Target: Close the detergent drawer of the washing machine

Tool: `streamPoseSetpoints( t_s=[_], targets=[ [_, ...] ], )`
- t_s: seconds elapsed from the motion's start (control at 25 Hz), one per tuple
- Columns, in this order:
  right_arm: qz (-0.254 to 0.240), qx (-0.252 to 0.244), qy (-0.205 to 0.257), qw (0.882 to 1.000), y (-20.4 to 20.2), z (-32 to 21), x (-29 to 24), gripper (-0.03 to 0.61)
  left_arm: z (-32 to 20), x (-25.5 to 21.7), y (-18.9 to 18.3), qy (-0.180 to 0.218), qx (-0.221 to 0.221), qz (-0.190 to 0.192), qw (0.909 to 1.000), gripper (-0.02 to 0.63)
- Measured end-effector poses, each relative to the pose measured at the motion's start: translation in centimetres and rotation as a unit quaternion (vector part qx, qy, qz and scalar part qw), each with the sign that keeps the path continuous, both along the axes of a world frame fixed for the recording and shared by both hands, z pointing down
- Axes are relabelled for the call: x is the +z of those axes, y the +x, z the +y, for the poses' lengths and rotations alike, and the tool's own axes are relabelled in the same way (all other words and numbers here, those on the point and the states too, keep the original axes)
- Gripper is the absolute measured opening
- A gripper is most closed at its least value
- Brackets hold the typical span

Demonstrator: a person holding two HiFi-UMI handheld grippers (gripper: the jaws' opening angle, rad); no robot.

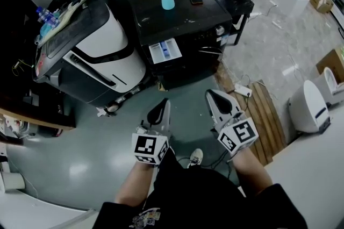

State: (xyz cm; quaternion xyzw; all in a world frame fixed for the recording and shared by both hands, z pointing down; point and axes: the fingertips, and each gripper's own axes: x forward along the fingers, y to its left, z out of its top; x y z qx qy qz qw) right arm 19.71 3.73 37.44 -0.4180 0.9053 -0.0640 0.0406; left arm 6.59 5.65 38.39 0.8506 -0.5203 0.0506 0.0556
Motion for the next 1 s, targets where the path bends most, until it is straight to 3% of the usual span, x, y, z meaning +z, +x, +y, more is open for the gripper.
streamPoseSetpoints(
  t_s=[1.0],
  targets=[
    [0.027,0.013,-0.015,0.999,-10.6,-11.1,1.4,0.005,-12.0,2.8,-11.7,-0.022,0.002,0.033,0.9992,0.005]
  ],
)
